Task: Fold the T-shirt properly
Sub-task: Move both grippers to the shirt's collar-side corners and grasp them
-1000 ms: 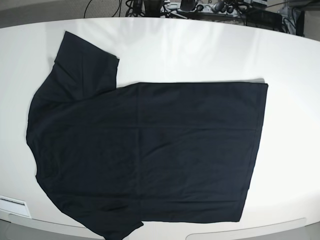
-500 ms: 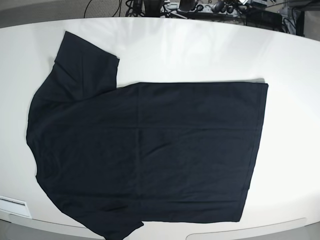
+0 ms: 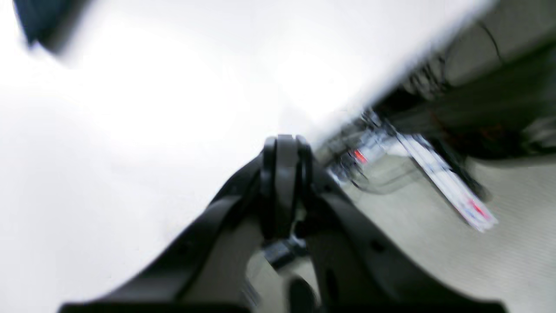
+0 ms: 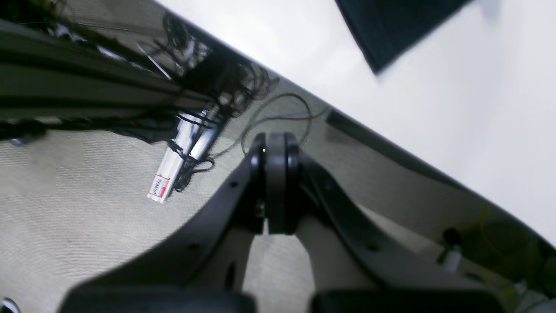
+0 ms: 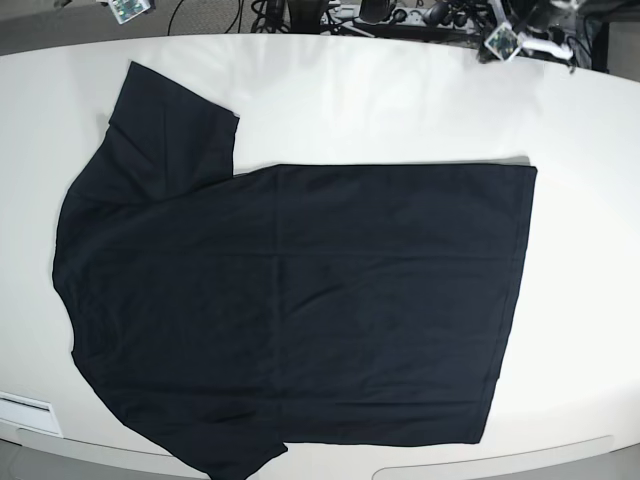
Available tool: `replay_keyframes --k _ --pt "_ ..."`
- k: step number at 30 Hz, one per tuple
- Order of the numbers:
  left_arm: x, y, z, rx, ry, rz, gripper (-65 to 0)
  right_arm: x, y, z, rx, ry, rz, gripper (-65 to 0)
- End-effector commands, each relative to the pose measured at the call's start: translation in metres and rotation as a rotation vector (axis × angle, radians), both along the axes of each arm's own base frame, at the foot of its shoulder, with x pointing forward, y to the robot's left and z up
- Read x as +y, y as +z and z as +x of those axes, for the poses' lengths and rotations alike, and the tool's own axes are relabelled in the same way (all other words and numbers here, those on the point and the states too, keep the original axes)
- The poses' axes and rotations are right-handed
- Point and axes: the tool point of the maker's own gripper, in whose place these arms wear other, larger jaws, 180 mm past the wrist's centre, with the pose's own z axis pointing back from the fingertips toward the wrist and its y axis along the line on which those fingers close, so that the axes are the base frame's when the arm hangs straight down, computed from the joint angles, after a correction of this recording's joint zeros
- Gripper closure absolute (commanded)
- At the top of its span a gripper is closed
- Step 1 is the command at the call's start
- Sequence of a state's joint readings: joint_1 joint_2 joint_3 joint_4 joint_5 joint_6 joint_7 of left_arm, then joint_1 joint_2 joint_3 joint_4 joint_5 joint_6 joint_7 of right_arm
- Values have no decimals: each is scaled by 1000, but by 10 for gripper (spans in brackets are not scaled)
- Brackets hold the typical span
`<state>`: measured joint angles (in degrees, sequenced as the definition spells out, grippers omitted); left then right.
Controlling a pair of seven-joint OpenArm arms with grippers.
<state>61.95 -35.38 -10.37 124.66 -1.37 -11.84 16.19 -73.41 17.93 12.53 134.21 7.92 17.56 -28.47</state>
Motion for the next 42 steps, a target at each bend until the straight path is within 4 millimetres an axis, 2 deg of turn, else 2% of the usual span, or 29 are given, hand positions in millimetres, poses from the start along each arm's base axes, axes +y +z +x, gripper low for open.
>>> replay_keyframes --k 1,7,10,15,19,20,23,24,25,28,31,35,39,40,41,42 --pt "-5 7 8 -32 -26 -13 0 3 7 11 -41 10 25 0" --pt "-10 22 51 -131 -182 23 0 25 18 65 -206 82 118 0" --pt "-7 30 73 -178 -263 65 0 38 23 84 -268 103 151 0" --pt "20 28 101 -196 -346 147 0 57 26 97 -311 160 179 0" --pt "40 6 101 -106 -483 187 0 58 21 99 -310 159 175 0" --pt "45 0 101 -93 -518 202 -73 58 21 99 -311 160 176 0" --pt "62 -14 102 -53 -600 269 -357 58 21 99 -310 160 176 0" --pt "67 -19 103 -37 -620 292 -403 58 21 99 -310 160 176 0" --pt "73 -23 103 -22 -637 318 -412 58 21 99 -310 160 175 0" --pt "86 -35 108 -1 -686 384 -412 58 21 99 -310 160 176 0" --pt "90 -46 111 8 -742 414 -412 58 21 99 -311 160 176 0" --pt "89 -62 112 13 -810 452 -412 58 21 99 -310 160 175 0" --pt "80 -68 115 7 -875 467 -411 57 20 100 -311 164 163 0" --pt "78 -68 116 6 -883 468 -397 55 20 100 -313 170 149 0" --pt "77 -69 117 7 -887 471 -349 54 20 101 -319 170 140 0" --pt "77 -69 117 9 -891 473 -254 52 21 102 -327 168 127 -25"
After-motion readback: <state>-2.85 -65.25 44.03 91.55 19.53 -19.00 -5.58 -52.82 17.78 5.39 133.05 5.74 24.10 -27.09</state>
